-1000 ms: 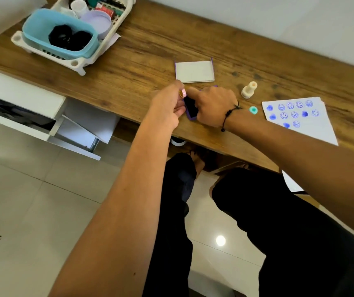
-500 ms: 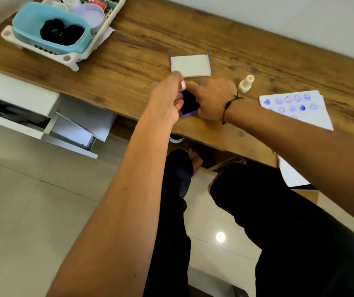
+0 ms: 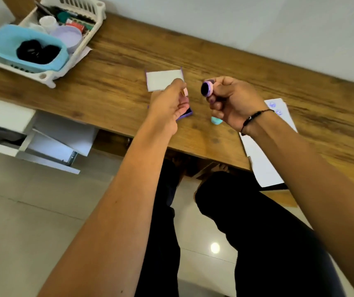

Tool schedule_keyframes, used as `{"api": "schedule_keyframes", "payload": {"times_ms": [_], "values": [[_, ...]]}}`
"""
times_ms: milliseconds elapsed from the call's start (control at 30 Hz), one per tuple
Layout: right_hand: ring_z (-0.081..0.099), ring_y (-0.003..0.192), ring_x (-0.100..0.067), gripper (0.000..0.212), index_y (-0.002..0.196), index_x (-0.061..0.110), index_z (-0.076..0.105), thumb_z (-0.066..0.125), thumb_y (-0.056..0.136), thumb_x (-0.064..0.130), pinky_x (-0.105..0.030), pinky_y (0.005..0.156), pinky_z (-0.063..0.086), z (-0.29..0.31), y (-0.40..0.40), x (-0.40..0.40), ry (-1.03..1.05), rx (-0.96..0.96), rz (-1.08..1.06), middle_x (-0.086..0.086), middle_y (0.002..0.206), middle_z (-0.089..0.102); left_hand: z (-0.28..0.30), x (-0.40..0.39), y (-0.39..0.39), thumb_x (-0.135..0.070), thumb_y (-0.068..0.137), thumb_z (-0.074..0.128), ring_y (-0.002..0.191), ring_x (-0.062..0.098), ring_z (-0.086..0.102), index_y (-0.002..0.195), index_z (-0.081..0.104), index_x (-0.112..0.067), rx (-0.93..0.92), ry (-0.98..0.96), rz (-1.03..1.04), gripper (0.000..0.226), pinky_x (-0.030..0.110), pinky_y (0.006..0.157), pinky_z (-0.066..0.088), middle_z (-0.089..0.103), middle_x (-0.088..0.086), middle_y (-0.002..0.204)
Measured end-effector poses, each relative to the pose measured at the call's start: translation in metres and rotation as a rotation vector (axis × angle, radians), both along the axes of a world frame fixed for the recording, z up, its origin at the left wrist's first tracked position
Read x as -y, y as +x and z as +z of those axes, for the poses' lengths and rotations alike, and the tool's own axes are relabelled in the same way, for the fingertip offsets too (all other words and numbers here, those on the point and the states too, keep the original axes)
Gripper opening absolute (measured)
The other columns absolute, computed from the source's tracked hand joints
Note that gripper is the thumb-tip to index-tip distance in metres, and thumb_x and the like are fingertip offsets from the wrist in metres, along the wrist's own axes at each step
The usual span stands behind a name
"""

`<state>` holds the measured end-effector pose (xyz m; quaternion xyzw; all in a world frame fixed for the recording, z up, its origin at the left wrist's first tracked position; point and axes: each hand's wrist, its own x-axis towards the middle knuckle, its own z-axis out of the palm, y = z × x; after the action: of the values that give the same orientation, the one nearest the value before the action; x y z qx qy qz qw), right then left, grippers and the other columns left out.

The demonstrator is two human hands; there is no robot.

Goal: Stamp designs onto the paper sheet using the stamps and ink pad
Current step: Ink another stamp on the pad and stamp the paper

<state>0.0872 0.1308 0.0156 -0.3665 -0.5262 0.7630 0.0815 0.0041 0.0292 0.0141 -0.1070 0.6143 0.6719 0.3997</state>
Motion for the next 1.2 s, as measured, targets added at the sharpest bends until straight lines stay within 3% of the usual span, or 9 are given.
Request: {"api": "schedule_keyframes", "payload": {"times_ms": [167, 333, 400, 467, 567, 667, 867, 1033, 1200], "values": [[0.037, 0.036, -0.006, 0.027, 0.077, 0.015, 0.057, 0.038, 0.090, 0.000, -0.012, 0.038, 0.026, 0.011, 0.057, -0.033, -0.003, -0.032, -0.167, -0.002, 0.055, 0.049, 0.016, -0.021, 0.034, -0.014, 0.088, 0.053, 0.080, 0.020, 0.060, 0.066, 0.056, -0.010, -0.119, 0.082, -0.208, 0.022, 0.029, 0.082, 0.054, 0.062, 0.012, 0.078], [0.046, 0.046, -0.008, 0.017, 0.071, 0.017, 0.057, 0.055, 0.083, 0.004, -0.018, 0.041, 0.033, -0.005, 0.112, -0.075, 0.566, 0.363, -0.159, -0.004, 0.064, 0.058, 0.015, -0.041, 0.079, -0.012, 0.087, 0.052, 0.082, 0.024, 0.065, 0.068, 0.057, -0.008, -0.192, 0.100, -0.487, 0.020, 0.033, 0.086, 0.055, 0.066, 0.018, 0.088], [0.056, 0.062, -0.016, 0.007, 0.079, 0.015, 0.061, 0.059, 0.081, 0.008, -0.027, 0.052, 0.043, -0.017, 0.124, -0.084, 0.791, 0.477, -0.058, -0.012, 0.078, 0.066, 0.006, -0.050, 0.092, -0.014, 0.087, 0.053, 0.084, 0.024, 0.064, 0.068, 0.057, -0.009, -0.158, 0.061, -0.525, 0.021, 0.030, 0.084, 0.056, 0.064, 0.016, 0.088], [0.062, 0.081, -0.027, 0.011, 0.090, 0.009, 0.066, 0.058, 0.082, 0.011, -0.035, 0.073, 0.049, -0.027, 0.129, -0.088, 1.011, 0.556, 0.067, -0.017, 0.092, 0.070, -0.003, -0.060, 0.103, -0.015, 0.088, 0.051, 0.084, 0.021, 0.058, 0.066, 0.055, -0.012, -0.128, 0.029, -0.540, 0.022, 0.030, 0.087, 0.054, 0.059, 0.013, 0.086], [0.061, 0.091, -0.031, 0.021, 0.102, 0.003, 0.064, 0.053, 0.086, 0.011, -0.032, 0.076, 0.043, -0.033, 0.127, -0.086, 1.195, 0.589, 0.161, -0.017, 0.099, 0.069, -0.015, -0.072, 0.110, -0.018, 0.089, 0.051, 0.083, 0.019, 0.053, 0.067, 0.054, -0.014, -0.105, -0.033, -0.500, 0.023, 0.031, 0.090, 0.051, 0.055, 0.006, 0.075], [0.060, 0.097, -0.037, 0.023, 0.104, 0.003, 0.062, 0.049, 0.087, 0.011, -0.035, 0.077, 0.045, -0.042, 0.123, -0.091, 1.270, 0.607, 0.214, -0.017, 0.107, 0.069, -0.026, -0.079, 0.109, -0.020, 0.089, 0.052, 0.084, 0.018, 0.056, 0.071, 0.055, -0.014, -0.091, -0.103, -0.449, 0.019, 0.034, 0.097, 0.052, 0.056, 0.002, 0.073], [0.058, 0.098, -0.041, 0.024, 0.106, 0.009, 0.060, 0.046, 0.087, 0.012, -0.042, 0.077, 0.049, -0.055, 0.117, -0.099, 1.347, 0.688, 0.314, -0.021, 0.108, 0.066, -0.029, -0.084, 0.104, -0.021, 0.090, 0.051, 0.087, 0.018, 0.059, 0.071, 0.052, -0.013, -0.065, -0.133, -0.438, 0.020, 0.031, 0.093, 0.054, 0.058, 0.006, 0.082], [0.056, 0.099, -0.043, 0.025, 0.110, 0.005, 0.057, 0.045, 0.088, 0.010, -0.041, 0.074, 0.046, -0.059, 0.114, -0.098, 1.400, 0.712, 0.332, -0.025, 0.110, 0.063, -0.029, -0.084, 0.103, -0.021, 0.091, 0.051, 0.091, 0.018, 0.061, 0.073, 0.051, -0.013, -0.045, -0.133, -0.431, 0.019, 0.029, 0.091, 0.055, 0.060, 0.008, 0.090], [0.056, 0.096, -0.044, 0.028, 0.114, 0.004, 0.047, 0.046, 0.086, 0.007, -0.034, 0.062, 0.033, -0.058, 0.109, -0.097, 1.475, 0.793, 0.509, -0.025, 0.110, 0.061, -0.028, -0.085, 0.105, -0.023, 0.091, 0.051, 0.098, 0.019, 0.063, 0.090, 0.056, -0.008, -0.021, -0.140, -0.413, 0.016, 0.030, 0.093, 0.054, 0.063, 0.010, 0.100]]}}
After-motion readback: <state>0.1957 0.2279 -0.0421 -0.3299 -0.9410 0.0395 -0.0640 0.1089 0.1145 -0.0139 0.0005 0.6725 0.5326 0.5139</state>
